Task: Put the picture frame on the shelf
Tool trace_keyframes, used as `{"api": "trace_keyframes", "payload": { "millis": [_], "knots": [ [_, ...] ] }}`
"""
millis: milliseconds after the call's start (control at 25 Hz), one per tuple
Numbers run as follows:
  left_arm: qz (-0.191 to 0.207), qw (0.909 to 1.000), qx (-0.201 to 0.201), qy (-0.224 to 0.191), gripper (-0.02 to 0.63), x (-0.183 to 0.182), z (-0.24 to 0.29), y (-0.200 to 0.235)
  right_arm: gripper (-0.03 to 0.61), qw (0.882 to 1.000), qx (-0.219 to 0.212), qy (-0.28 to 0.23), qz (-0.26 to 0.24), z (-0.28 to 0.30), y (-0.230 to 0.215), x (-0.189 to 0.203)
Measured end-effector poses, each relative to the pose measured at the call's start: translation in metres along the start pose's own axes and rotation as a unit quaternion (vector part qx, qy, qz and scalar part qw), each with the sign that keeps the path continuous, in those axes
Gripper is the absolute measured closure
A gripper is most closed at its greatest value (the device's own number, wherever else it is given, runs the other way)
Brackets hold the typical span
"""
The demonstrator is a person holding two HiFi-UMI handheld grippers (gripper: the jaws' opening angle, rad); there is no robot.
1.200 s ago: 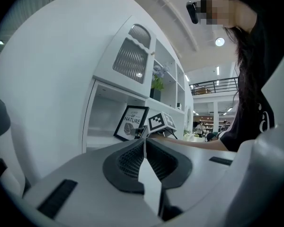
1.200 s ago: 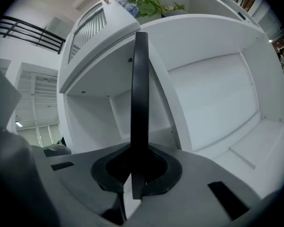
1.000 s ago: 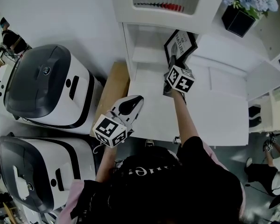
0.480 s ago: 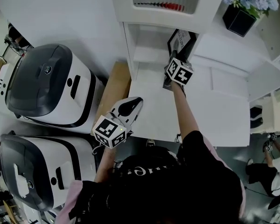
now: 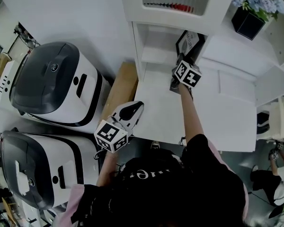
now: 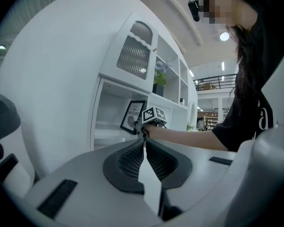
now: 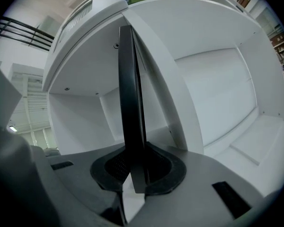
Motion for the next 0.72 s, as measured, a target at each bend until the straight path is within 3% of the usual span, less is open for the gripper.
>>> {"api": "trace_keyframes", "payload": {
  "millis": [120, 240, 400, 720],
  "knots": [
    [-0.001, 1.0, -0.006, -0.003, 0.588, 0.0, -0.004, 0.003, 0.508, 1.0, -0.006, 0.002, -0.001, -0.003, 0.001, 0.001],
    [-0.002, 1.0, -0.006, -0.005, 0.588, 0.001, -0.004, 0.002, 0.44, 1.0, -0.018, 0.008, -0.006, -0.006, 0.003, 0.005],
    [-0.003, 1.0, -0.002, -0.008, 0.588, 0.002, -0.005, -0.002, 0.397, 1.0, -0.023, 0.019, -0.009, -0.011, 0.002, 0.01],
    [-0.002, 0.9999, 0.004, -0.012, 0.588, 0.003, -0.011, -0.011, 0.382, 0.999, -0.028, 0.019, -0.01, -0.033, 0.002, 0.013]
  ]
}}
Point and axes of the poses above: the fingertips, and each gripper's own axes: z forward along the fingers, y to its left, x out of its underside, the point moved 4 cm from there along -z, backward along the fingers, and after that the axes turned 11 degrees about y, right-handed, at the moved point
